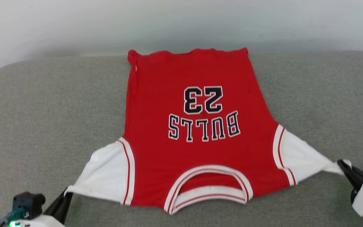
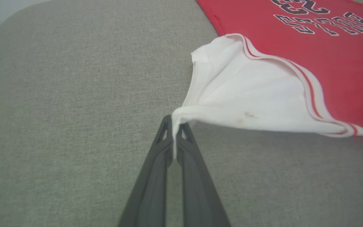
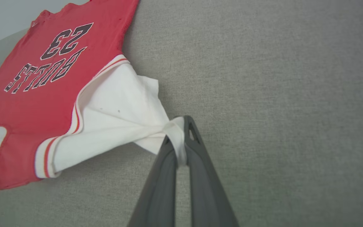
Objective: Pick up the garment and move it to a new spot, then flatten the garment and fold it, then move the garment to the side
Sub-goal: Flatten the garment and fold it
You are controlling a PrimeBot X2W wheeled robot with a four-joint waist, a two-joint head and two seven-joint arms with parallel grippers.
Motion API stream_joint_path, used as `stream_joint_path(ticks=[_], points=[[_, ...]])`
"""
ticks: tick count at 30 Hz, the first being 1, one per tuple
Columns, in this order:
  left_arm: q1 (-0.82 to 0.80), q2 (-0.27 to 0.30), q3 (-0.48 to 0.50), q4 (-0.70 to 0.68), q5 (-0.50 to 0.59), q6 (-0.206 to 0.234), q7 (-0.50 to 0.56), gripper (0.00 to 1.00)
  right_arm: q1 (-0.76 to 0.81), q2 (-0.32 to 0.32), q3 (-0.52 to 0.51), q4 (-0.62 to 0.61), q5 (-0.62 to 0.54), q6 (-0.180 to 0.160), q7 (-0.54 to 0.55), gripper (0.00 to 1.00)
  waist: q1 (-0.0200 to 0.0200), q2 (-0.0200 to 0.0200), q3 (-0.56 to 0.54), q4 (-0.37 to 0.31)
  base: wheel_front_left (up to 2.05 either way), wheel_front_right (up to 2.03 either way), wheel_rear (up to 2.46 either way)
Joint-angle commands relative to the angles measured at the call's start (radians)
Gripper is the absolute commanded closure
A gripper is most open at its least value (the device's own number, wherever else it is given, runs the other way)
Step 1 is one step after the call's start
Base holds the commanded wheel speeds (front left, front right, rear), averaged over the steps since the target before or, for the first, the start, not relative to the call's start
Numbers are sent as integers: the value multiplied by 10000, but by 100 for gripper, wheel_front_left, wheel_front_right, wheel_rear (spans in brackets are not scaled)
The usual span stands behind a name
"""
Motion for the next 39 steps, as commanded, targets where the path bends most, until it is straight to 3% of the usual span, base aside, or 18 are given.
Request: stream_joint_path(ticks=[1, 16, 18, 25, 32, 39], points=[[330, 148, 27, -74, -78, 133, 46, 100, 333, -187, -70, -99, 58, -17, 130, 100, 2, 0, -152, -42, 0, 0, 0], [1661, 64, -437, -1164, -307, 387, 367, 100, 1998, -418, -518, -1067, 137, -17, 1271, 100, 2, 0, -303, -161, 0, 0, 0], [1596, -47, -425, -1328, -377, 389, 325, 100, 1821, -433, -525, -1272, 90, -15, 1390, 0, 2, 0, -219, -152, 0, 0, 0], [1217, 29, -482, -2369, -34, 496, 254, 100, 813, -325, -1060, -2320, 231, -11, 2494, 0, 2, 0, 466, 229, 0, 0, 0], [1075, 344, -511, -4415, 166, 769, 752, 100, -1618, 94, -1600, -3950, -361, -11, 5079, 0, 2, 0, 1691, 1034, 0, 0, 0], [508, 280, -950, -5963, 608, 834, 1456, 100, -5064, 626, -1949, -3060, -1928, -11, 7976, 0, 2, 0, 3134, 2300, 0, 0, 0]])
